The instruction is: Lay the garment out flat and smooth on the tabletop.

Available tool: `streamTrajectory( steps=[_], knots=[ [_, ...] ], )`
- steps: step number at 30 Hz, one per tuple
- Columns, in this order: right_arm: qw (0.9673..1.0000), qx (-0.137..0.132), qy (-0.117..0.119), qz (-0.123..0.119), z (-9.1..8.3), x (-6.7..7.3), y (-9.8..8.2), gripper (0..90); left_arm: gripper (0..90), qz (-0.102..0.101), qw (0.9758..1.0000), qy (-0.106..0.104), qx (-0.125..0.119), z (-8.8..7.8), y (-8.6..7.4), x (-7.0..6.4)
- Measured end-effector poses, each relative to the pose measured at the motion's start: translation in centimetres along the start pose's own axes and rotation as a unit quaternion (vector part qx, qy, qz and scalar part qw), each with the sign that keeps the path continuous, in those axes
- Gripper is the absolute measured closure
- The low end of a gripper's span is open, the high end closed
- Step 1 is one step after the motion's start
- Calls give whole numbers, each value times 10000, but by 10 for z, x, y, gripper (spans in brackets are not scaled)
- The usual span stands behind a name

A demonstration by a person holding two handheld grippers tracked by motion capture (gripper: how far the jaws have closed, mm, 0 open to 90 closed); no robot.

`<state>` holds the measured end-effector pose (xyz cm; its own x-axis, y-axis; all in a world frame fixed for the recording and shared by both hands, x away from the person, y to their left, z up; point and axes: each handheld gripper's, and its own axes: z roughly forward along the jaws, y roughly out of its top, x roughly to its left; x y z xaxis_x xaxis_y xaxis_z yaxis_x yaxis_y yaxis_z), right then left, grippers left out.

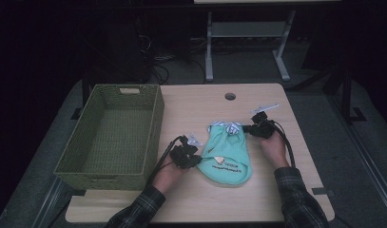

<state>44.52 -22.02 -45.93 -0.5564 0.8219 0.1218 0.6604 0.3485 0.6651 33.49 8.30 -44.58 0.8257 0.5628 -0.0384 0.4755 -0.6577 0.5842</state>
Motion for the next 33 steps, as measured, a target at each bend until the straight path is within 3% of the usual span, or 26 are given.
streamTrajectory(
  steps=[4,7,10,13,16,18,21,27,33],
  knots=[
    [9999,82,-85,-31,4,-4,1,898,865,134,9998,-115,2,1,-2,-15],
    [9999,63,-77,-47,4,-1,-1,877,738,262,9996,-73,15,2,0,-20],
    [9999,-119,9,-9,-4,0,-2,824,676,192,9998,-69,-82,0,2,-17],
    [9997,-216,88,-24,-14,1,-4,819,674,88,9997,-60,-211,-3,4,-12],
    [9996,-231,142,-56,-22,4,-9,847,719,-6,9992,-71,-383,-6,7,-7],
    [9995,-222,207,-74,-26,6,-13,896,790,-14,9991,-156,-403,-7,10,-3],
    [9993,-199,308,-55,-31,9,-19,897,885,-50,9987,-200,-474,-7,16,2],
    [9990,-212,357,-155,-42,19,-31,897,894,-62,9987,-177,-474,-2,26,8],
    [9983,-262,425,-307,-54,31,-43,896,893,-45,9992,-199,-352,17,29,11]
  ],
)
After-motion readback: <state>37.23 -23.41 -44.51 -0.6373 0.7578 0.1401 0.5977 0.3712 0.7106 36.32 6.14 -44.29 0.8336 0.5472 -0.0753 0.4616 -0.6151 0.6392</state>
